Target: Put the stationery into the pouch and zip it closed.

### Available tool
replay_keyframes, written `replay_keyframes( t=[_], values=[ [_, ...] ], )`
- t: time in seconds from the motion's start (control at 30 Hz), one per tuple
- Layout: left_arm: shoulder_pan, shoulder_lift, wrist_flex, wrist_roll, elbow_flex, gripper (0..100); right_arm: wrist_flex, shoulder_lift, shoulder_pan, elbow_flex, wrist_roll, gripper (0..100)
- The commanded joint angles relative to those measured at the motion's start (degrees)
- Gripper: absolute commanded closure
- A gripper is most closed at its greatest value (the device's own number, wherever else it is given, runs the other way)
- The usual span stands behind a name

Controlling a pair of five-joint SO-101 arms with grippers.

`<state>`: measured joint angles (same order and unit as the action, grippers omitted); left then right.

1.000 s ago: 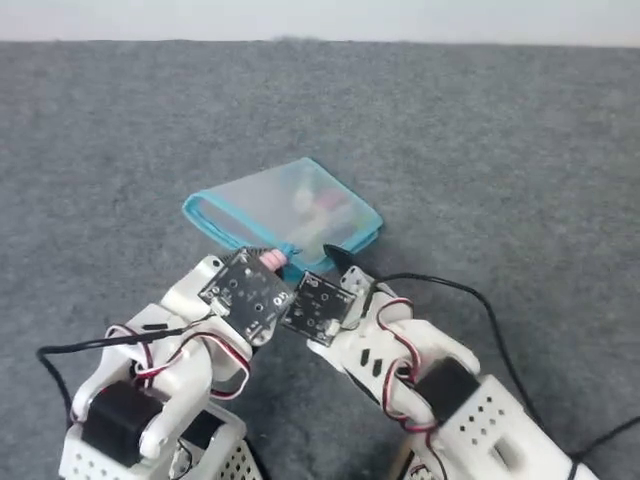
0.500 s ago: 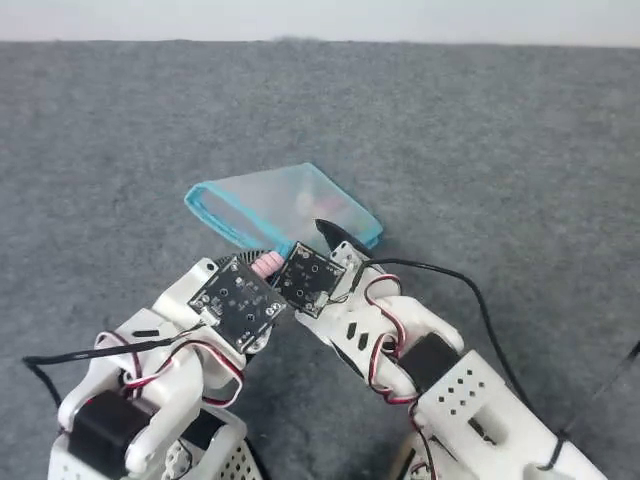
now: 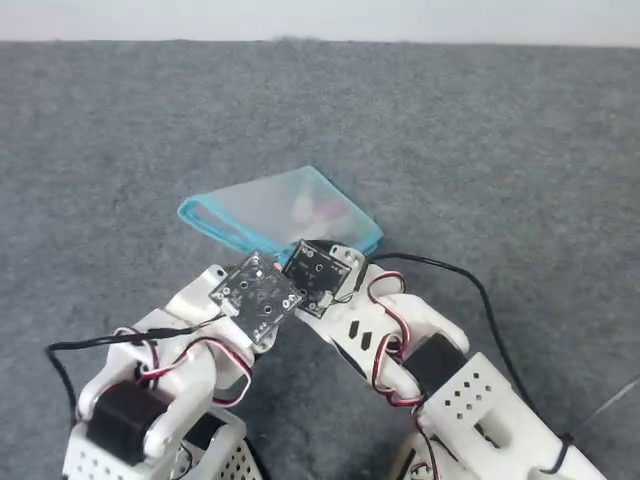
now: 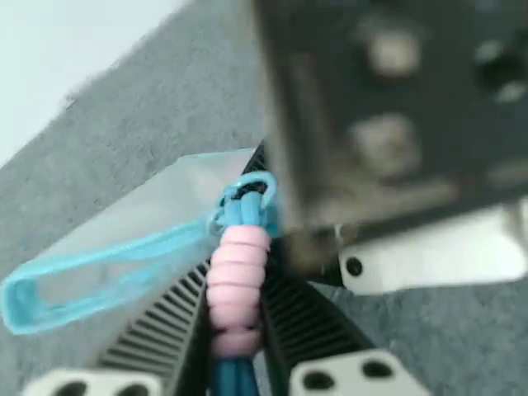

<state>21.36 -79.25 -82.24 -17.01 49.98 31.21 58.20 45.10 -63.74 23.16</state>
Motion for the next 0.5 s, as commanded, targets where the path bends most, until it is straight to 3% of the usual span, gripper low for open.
replay_keyframes(
  t=[0.0,0.1,0.3,0.47],
  values=[
    [-0.7,1.7,4.4,-1.3,1.5,99,4.6,3.0,-0.5,3.7,3.1,99.1],
    [-4.0,1.7,4.7,-1.3,1.5,99,9.2,3.1,-1.2,3.5,4.3,99.1],
    [-18.3,1.7,7.6,-1.3,1.5,99,11.1,2.6,-6.5,1.4,4.8,99.2],
    [-22.7,1.7,7.9,-1.7,4.4,99,11.3,3.0,-7.3,0.4,4.8,99.2]
  ],
)
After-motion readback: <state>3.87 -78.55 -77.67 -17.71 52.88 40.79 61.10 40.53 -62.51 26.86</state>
